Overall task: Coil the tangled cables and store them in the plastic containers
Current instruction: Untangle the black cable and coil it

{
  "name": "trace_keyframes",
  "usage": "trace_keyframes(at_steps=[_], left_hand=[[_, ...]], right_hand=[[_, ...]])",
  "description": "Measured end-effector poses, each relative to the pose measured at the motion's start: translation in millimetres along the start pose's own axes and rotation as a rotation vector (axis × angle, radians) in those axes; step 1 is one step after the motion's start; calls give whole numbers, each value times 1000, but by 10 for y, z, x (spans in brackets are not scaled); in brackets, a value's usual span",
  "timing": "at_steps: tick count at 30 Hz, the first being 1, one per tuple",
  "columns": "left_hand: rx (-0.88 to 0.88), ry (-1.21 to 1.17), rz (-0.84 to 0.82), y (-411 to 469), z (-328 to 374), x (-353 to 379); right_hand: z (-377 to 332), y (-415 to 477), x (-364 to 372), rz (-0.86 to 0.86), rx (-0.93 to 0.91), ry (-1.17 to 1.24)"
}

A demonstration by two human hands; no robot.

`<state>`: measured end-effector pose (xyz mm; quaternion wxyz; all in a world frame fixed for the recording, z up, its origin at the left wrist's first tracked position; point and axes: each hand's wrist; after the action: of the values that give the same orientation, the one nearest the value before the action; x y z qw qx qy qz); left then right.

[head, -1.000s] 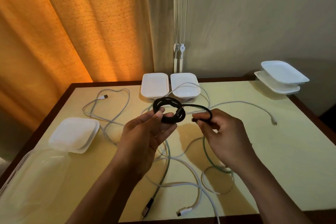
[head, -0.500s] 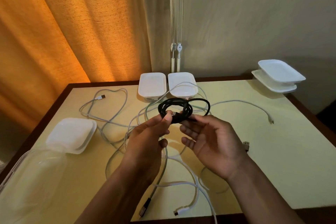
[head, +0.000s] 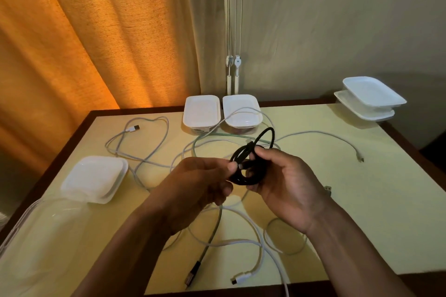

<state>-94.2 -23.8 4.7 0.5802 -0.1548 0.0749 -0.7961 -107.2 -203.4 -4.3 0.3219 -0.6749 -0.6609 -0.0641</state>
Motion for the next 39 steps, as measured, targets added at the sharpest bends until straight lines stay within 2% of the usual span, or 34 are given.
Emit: trace_keyframes(at_steps=[2, 8, 11, 14, 21, 26, 30, 33, 37, 39], left_hand=[[-14, -32, 14, 4, -30, 23], [-24, -118, 28, 37, -57, 44], [-27, -176, 28, 53, -57, 48], [-18, -191, 32, 59, -76, 61], [38, -148, 80, 80, -127, 130], [65, -142, 93, 109, -170, 109], [98, -135, 120, 130, -203, 103], [139, -118, 150, 143, -206, 115], [188, -92, 214, 158, -217, 120], [192, -90, 238, 155, -219, 127]], right_hand=[[23, -2, 18, 12, -20, -5], [102, -2, 47, 204, -142, -52], [112, -65, 120, 191, -221, -203], [128, -69, 148, 255, -270, -360], [117, -85, 171, 199, -304, -301], [127, -77, 129, 235, -359, -534], [139, -82, 134, 307, -510, -837], [199, -105, 147, 432, -694, -1055], [218, -113, 153, 613, -952, -1081], [208, -104, 134, 613, -943, -1065]])
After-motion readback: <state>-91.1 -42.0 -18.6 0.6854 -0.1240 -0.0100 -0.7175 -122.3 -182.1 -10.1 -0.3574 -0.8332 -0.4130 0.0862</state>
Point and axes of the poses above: each hand's wrist, its own y-axis towards the middle knuckle, its own x-axis out of the palm, z = x × y, and after that the axes turned 3 degrees about z, right-handed
